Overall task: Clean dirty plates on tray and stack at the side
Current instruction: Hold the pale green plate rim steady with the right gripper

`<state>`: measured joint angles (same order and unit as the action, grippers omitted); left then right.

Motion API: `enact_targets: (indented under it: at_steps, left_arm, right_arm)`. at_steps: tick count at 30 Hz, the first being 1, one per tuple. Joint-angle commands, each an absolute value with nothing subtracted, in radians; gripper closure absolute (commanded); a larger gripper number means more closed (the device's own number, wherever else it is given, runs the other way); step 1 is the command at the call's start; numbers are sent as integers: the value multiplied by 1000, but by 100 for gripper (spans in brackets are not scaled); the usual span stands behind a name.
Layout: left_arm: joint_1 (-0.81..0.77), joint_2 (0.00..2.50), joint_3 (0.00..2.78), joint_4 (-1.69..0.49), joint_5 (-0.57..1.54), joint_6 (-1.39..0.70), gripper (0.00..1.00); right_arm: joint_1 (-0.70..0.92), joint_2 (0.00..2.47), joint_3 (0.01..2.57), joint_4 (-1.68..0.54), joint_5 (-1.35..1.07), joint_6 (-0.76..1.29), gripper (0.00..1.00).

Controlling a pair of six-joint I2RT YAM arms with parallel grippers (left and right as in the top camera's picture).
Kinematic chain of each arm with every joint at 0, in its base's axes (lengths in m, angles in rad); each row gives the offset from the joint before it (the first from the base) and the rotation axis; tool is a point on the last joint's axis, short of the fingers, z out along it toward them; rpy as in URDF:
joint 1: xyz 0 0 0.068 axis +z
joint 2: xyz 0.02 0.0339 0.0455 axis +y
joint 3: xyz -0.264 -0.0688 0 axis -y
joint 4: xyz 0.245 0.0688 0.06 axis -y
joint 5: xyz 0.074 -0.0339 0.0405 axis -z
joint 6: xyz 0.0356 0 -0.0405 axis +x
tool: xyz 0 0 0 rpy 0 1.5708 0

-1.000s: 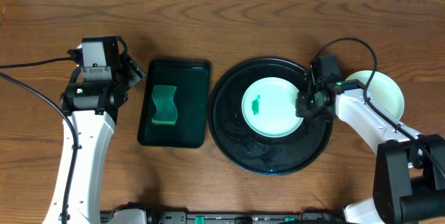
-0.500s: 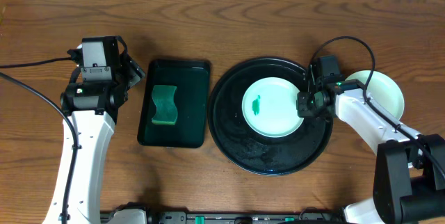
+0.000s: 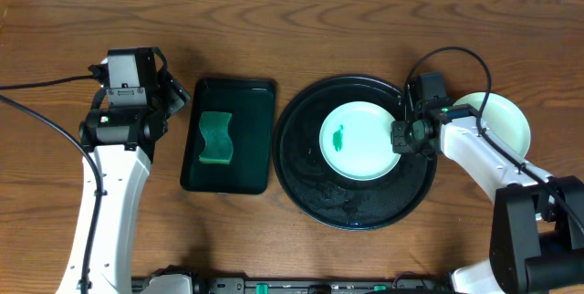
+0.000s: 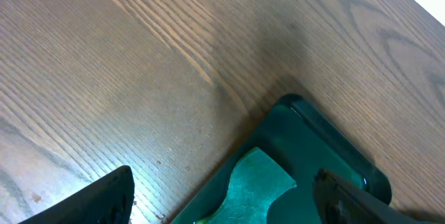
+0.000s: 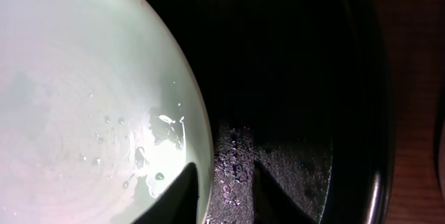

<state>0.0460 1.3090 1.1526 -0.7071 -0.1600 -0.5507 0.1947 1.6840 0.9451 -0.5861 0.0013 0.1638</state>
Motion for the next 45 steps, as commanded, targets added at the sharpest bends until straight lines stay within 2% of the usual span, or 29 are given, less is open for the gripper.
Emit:
enact_targets:
  at_steps: [1, 15, 19, 28, 30, 33, 45]
  left_arm:
    - [52, 1308, 1163, -710, -166, -559, 18]
    - [52, 1308, 1163, -710, -166, -559, 18]
    - [52, 1308, 1163, -710, -166, -559, 18]
    - [52, 1308, 1163, -710, -166, -559, 18]
    - [52, 1308, 1163, -710, -166, -559, 18]
    - [52, 1308, 1163, -710, -166, -559, 18]
    - [52, 1308, 1163, -710, -166, -559, 18]
  right_arm:
    - [185, 1689, 953, -585, 18, 156, 88]
    - [185, 1689, 950, -560, 17, 155, 88]
    - [185, 1689, 937, -550, 5, 155, 84]
    - [185, 1689, 904, -504, -5, 140, 86]
    - [185, 1689, 899, -498, -4, 140, 89]
    - [185, 1689, 899, -496, -5, 141, 98]
    - [185, 1689, 899, -498, -5, 141, 99]
